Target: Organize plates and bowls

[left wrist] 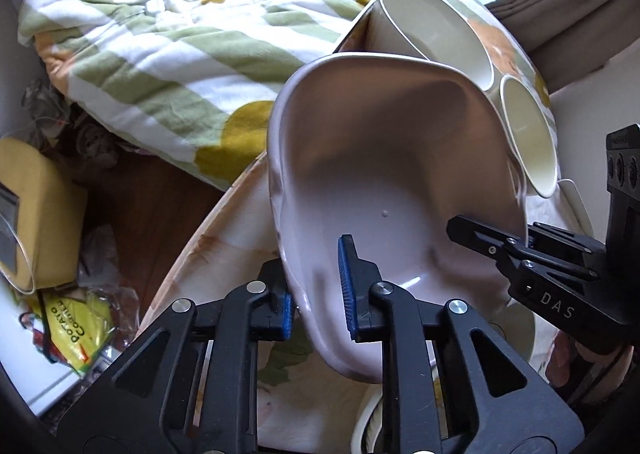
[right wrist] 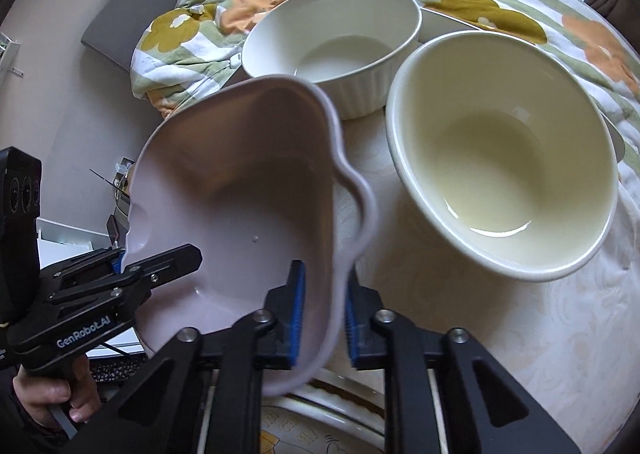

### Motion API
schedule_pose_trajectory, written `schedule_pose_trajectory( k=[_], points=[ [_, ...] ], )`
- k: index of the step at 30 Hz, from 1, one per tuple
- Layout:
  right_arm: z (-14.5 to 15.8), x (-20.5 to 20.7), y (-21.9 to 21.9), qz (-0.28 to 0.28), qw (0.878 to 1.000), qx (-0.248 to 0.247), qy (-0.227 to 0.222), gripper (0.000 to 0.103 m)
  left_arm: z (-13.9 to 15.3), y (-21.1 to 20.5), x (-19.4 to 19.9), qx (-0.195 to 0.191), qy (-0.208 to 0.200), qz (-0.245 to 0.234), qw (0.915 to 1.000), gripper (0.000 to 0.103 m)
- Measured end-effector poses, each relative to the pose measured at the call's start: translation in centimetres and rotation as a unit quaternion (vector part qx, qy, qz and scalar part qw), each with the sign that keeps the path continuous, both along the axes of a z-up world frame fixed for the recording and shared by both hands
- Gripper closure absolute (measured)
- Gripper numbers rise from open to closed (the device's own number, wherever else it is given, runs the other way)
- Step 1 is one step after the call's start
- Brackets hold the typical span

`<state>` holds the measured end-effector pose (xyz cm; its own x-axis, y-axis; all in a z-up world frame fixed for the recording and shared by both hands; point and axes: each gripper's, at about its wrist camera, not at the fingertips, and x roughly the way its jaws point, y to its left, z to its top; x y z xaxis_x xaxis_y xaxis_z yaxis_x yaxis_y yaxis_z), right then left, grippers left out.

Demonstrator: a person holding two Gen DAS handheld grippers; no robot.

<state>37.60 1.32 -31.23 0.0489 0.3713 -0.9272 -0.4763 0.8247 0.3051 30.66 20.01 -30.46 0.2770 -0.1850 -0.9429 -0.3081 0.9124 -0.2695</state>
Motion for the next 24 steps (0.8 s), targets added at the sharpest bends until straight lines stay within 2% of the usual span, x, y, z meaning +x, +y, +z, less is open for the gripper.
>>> schedule_pose_trajectory(
  k=[5, 10, 15, 19, 24],
  points=[
    [0.1, -0.3, 0.0, -0.006, 1.0, 0.008, -0.002, 0.091, 0.6, -0.1, -0.1, 0.021, -0.008, -0.01, 0.9997, 0.088],
    [1.5, -1.3, -0.1, -0.012, 1.0, 0.018, -0.023, 0.091, 2.4, -0.6, -0.8, 0.043, -0.03, -0.024, 0.9983, 0.088],
    [5.1, -3.3, -2.8, -0.027, 0.997, 0.046, -0.047, 0.091, 6.2, -2.0, -2.2, 0.048, -0.059, -0.034, 0.9965, 0.088],
    [8.6, -5.8, -5.8, -0.039, 0.994, 0.064, -0.083, 0.091, 10.1, -5.0, -4.2, 0.069, -0.095, -0.054, 0.9916, 0.088],
    [12.1, -9.6, -10.5, -0.073, 0.987, 0.088, -0.109, 0.091, 14.1, -9.8, -6.9, 0.071, -0.121, -0.081, 0.9868, 0.088]
  ],
)
